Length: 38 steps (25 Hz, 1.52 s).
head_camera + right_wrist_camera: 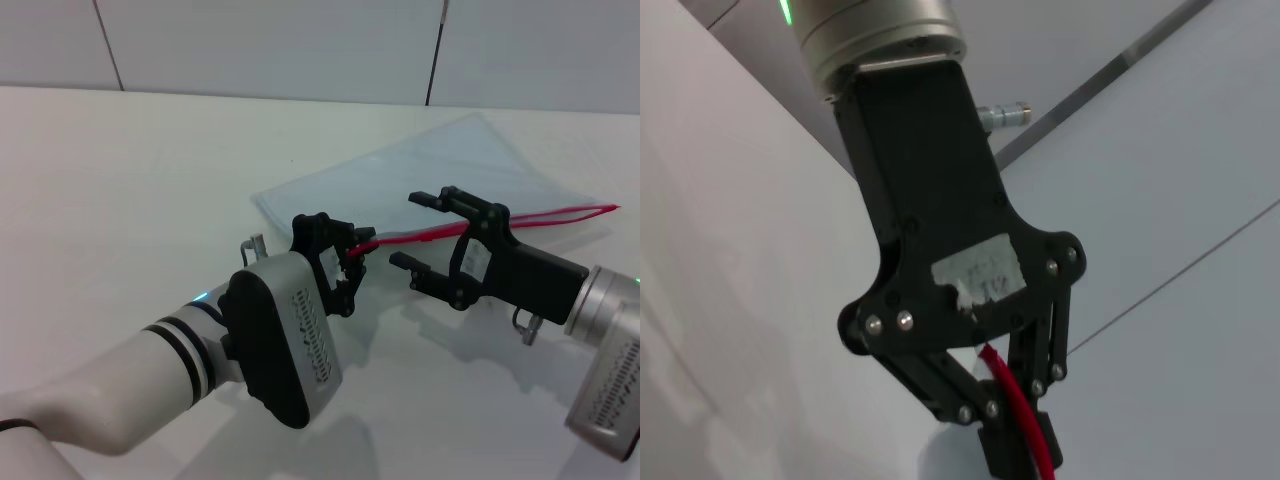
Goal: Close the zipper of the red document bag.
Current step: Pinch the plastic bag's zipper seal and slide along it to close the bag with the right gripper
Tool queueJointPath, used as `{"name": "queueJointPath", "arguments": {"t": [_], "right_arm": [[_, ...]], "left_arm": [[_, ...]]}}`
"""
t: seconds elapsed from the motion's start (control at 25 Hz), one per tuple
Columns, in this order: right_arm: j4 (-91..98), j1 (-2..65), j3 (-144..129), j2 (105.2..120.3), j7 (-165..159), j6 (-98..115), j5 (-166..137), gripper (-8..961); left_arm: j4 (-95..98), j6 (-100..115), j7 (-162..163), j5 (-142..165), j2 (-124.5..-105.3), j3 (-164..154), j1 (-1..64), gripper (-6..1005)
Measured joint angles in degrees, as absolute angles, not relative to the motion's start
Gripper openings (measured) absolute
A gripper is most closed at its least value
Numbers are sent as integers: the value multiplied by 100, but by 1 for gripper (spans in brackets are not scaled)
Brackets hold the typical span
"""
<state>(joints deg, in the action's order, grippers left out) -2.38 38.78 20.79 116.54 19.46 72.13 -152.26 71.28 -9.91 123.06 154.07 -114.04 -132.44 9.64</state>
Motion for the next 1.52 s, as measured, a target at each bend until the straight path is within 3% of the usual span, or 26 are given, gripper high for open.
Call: {"name": "queueJointPath", "arguments": {"t": [0.12, 0.36, 0.56, 1.2, 1.44, 1.52], "right_arm": [[-328, 3833, 2124, 11655, 2191, 7163, -15211, 755], [-614, 3667, 2290, 11662, 2835, 6863, -15090, 575], [-918, 3550, 2307, 11663, 3441, 6520, -14873, 511], [-1029, 3498, 2285, 11658, 3576, 6460, -14853, 381], [-1028, 3498, 2297, 11655, 3562, 6456, -14853, 239], [-1029, 3498, 2301, 11654, 3559, 6452, -14853, 141]], "left_arm": [[7128, -1030, 12263, 15407, -11403, -13247, 936, 49], [7131, -1133, 12040, 15374, -11400, -13247, 871, 49], [7137, -1142, 12037, 15378, -11399, -13253, 859, 48], [7123, -1143, 12032, 15363, -11399, -13254, 852, 48], [7105, -1143, 12032, 15363, -11399, -13254, 856, 47], [7104, -1143, 12032, 15363, -11399, -13254, 857, 47]]}}
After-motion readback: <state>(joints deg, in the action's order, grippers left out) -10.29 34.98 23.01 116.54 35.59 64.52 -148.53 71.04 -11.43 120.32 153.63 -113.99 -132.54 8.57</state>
